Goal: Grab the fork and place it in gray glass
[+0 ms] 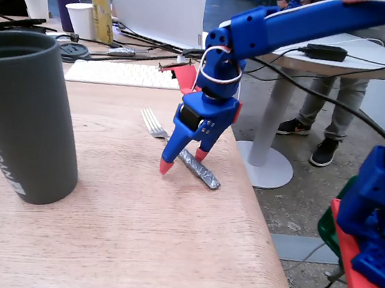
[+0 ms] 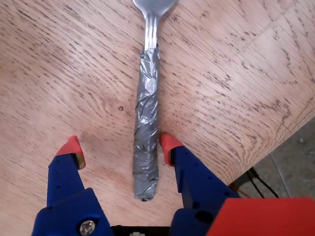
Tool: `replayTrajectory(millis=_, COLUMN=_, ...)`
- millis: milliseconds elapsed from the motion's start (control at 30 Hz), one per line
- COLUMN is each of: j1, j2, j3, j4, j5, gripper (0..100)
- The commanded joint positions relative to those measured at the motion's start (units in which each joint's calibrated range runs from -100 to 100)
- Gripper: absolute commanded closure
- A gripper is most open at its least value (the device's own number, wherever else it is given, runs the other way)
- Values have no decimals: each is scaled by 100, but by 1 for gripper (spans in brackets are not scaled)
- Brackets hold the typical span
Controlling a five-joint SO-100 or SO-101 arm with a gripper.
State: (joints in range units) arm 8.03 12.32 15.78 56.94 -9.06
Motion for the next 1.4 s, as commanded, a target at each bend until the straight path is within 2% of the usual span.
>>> replayTrajectory(millis=0, j1=111, j2=11, j3=-110, j4=127, j5=-39, gripper=65)
replayTrajectory(millis=233, j1=161, j2=29, j3=-110, j4=136, j5=-39, gripper=67)
replayTrajectory(millis=267, j1=178, j2=29, j3=-110, j4=136, j5=-39, gripper=70)
replayTrajectory(millis=300, j1=314, j2=29, j3=-110, j4=136, j5=-39, gripper=77)
replayTrajectory(millis=333, j1=618, j2=29, j3=-101, j4=136, j5=0, gripper=100)
replayTrajectory(millis=800, j1=550, j2=54, j3=-91, j4=136, j5=20, gripper=100)
replayTrajectory(millis=1033, j1=449, j2=-1584, j3=-91, j4=136, j5=34, gripper=100)
replayTrajectory(millis=1167, j1=415, j2=-2424, j3=-91, j4=136, j5=601, gripper=100)
replayTrajectory(millis=1367, j1=415, j2=-3582, j3=-91, j4=21, j5=957, gripper=100)
